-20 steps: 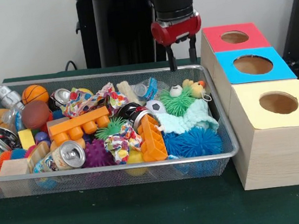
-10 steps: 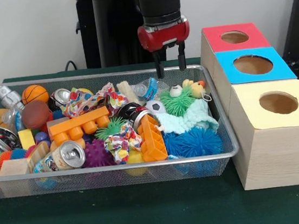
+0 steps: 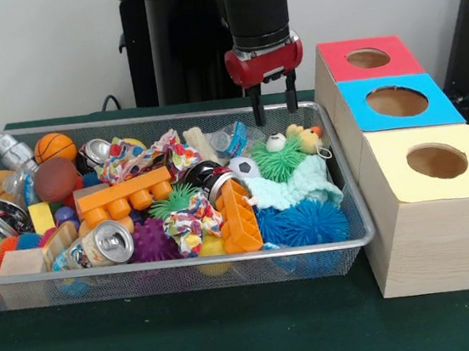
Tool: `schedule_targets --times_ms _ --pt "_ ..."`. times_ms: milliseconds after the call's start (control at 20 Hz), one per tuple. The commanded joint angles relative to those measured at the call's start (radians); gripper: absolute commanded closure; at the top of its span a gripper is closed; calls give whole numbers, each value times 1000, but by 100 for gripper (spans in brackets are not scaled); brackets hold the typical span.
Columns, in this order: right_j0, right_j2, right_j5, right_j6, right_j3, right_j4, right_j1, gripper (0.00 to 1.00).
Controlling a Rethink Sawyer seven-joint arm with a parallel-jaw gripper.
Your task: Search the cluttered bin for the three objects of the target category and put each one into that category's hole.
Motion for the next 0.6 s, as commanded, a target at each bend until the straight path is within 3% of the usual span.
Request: schedule_targets --times_ms 50,600 --pt "2 51 -31 48 -85 -54 74 0" --pt "-49 114 -37 7 -103 -82 124 0"
